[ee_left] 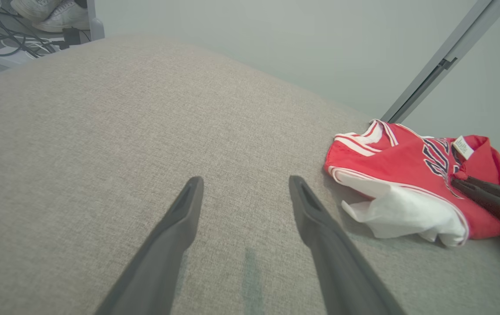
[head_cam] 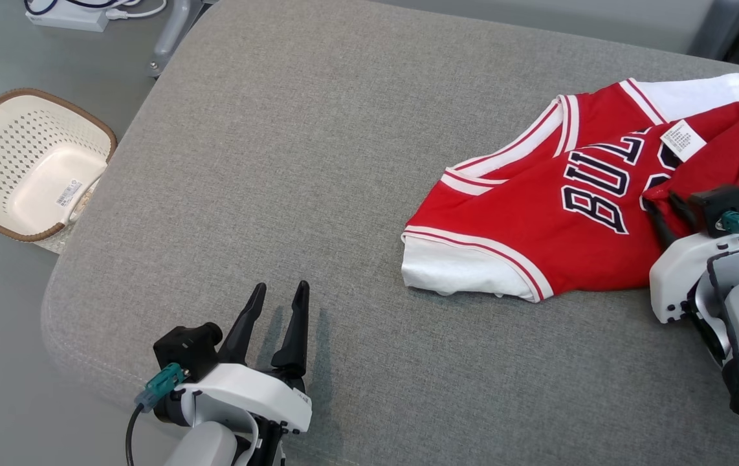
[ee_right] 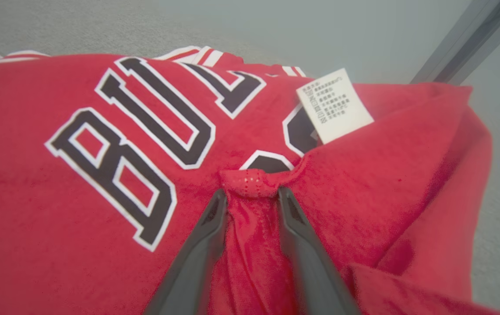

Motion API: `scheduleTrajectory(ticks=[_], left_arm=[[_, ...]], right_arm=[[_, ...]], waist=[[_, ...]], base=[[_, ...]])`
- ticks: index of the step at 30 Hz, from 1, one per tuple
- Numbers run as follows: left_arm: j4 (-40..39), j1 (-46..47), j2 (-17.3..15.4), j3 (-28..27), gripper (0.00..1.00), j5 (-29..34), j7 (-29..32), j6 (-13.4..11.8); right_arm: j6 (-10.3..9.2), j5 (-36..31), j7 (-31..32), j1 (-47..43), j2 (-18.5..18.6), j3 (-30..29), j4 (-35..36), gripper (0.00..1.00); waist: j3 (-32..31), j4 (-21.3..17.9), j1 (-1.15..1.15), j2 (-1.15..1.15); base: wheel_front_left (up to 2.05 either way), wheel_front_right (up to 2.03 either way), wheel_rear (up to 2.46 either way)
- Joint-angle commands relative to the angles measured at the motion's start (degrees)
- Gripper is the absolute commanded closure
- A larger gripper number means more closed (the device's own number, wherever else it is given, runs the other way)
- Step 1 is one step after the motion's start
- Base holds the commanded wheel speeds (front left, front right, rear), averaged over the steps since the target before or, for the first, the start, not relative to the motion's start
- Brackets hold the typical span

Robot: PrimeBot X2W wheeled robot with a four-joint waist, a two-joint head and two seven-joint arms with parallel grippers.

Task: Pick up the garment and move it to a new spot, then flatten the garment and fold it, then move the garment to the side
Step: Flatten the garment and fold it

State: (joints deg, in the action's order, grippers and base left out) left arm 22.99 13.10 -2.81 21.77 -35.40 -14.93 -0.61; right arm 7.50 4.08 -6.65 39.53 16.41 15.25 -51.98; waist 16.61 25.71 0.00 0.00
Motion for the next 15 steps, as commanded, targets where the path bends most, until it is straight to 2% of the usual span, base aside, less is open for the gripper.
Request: scheduleTrajectory(ticks=[1,12,15], left_arm=[[-0.14,0.44,-0.21,-0.15,0.0,-0.29,-0.25,-0.35],[1.06,-0.12,-0.22,-1.35,0.0,0.79,-0.25,-0.17],[1.35,-0.54,-0.21,-1.6,0.0,1.29,-0.25,-0.05]], right_arm=[[-0.02,-0.53,-1.02,0.85,0.57,-0.88,-0.91,1.0],[-0.02,-1.1,-5.16,0.34,-2.27,-2.96,-0.28,1.0],[-0.02,-1.03,-4.62,0.3,-1.09,-2.34,1.34,1.0]], waist=[[-0.05,-0.21,0.0,0.0],[-2.62,-4.19,0.0,0.0],[-3.67,-6.02,0.0,0.0]], base=[[0.0,0.0,0.0],[0.0,0.0,0.0],[0.0,0.0,0.0]])
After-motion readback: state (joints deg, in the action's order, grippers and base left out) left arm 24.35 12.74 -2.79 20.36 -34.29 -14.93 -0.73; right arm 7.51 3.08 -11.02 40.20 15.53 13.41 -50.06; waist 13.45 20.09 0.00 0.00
